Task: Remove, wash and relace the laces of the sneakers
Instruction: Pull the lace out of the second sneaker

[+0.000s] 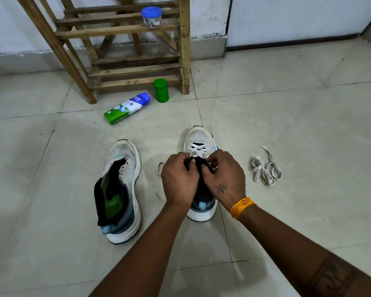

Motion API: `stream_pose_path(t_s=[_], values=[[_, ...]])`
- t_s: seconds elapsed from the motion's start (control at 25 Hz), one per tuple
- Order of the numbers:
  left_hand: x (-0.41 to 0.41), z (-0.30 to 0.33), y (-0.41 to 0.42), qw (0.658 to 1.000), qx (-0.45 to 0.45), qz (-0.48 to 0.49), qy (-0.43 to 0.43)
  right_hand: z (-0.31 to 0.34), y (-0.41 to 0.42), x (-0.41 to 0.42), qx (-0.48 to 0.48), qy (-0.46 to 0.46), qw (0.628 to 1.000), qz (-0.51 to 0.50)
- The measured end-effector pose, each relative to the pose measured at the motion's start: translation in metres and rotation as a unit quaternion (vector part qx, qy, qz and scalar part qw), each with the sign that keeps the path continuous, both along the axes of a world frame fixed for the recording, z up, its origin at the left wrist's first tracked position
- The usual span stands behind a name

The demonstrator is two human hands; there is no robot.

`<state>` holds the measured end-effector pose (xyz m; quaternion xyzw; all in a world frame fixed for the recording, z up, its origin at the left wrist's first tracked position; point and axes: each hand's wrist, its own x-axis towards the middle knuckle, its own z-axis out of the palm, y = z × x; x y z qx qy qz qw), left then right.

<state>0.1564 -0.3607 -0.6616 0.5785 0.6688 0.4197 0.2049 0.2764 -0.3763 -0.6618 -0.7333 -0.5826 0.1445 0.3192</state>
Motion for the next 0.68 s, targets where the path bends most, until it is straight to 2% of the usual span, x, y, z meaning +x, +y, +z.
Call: stream_pose_path(t_s=[0.16, 0.32, 0.4, 0.56, 0.68], values=[[-0.003, 0.001, 0.003, 1.0, 0.008, -0.004, 0.022, -0.005, 0.0, 0.002, 0.037, 0.018, 0.999, -0.016], [0.0, 0.002, 0.002, 1.0, 0.006, 0.004, 0.012, -0.007, -0.002, 0.002, 0.032, 0.038, 0.998, -0.025], [0.001, 0.001, 0.002, 1.0, -0.003, 0.016, -0.006, -0.002, -0.002, 0.001, 0.043, 0.007, 0.999, -0.009], [-0.001, 0.001, 0.003, 1.0, -0.011, 0.016, -0.02, 0.006, 0.009, -0.006, 0.083, -0.108, 0.986, 0.091], [-0.002, 0.002, 0.001, 0.998, -0.021, 0.031, -0.042, 0.003, 0.021, -0.007, 0.074, -0.106, 0.985, 0.118]])
